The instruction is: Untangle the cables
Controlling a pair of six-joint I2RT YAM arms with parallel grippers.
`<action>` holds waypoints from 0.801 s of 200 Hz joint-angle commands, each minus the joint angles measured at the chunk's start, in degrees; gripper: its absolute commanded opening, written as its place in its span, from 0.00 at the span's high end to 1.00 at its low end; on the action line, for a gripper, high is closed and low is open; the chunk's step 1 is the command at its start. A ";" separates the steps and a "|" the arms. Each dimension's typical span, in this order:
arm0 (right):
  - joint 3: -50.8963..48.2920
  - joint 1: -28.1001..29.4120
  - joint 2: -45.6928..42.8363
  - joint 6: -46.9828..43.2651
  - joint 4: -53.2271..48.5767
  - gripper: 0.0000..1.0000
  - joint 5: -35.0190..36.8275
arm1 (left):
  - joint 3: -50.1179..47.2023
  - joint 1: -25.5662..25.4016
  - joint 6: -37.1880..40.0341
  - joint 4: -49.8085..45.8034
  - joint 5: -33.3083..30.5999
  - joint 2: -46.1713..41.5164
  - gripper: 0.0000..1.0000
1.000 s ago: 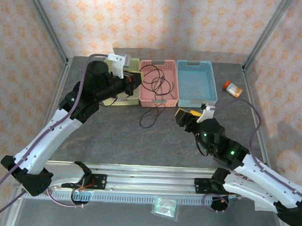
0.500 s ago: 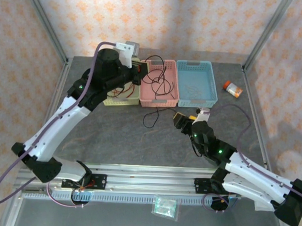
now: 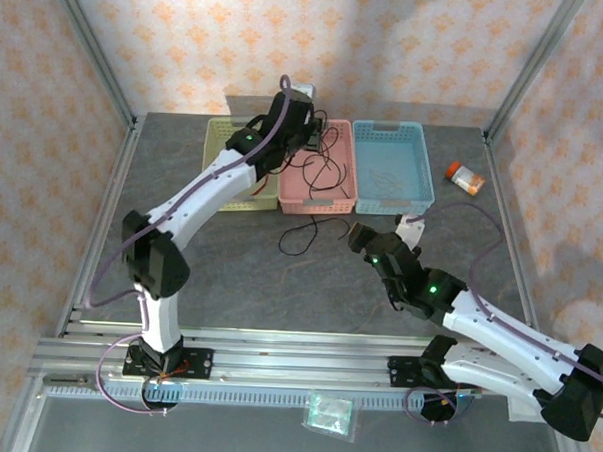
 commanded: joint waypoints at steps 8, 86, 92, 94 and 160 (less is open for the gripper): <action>0.06 -0.21 -1.73 0.73 -1.76 0.00 -0.94 | 6.44 1.80 0.51 -0.44 -2.30 7.05 1.00; 1.29 0.15 3.38 2.46 -4.39 0.10 -6.36 | 15.40 2.78 0.98 -5.10 -0.36 14.75 0.35; 1.48 0.53 4.41 2.46 -3.98 0.14 -6.83 | 14.26 2.81 0.98 -4.80 0.29 13.40 0.31; 1.55 0.69 4.80 2.50 -3.88 0.15 -6.94 | 13.82 2.76 0.95 -4.63 0.50 12.86 0.30; 10.89 10.30 25.81 4.74 0.56 0.32 -4.79 | -28.89 7.41 -5.74 13.41 7.07 -22.10 0.26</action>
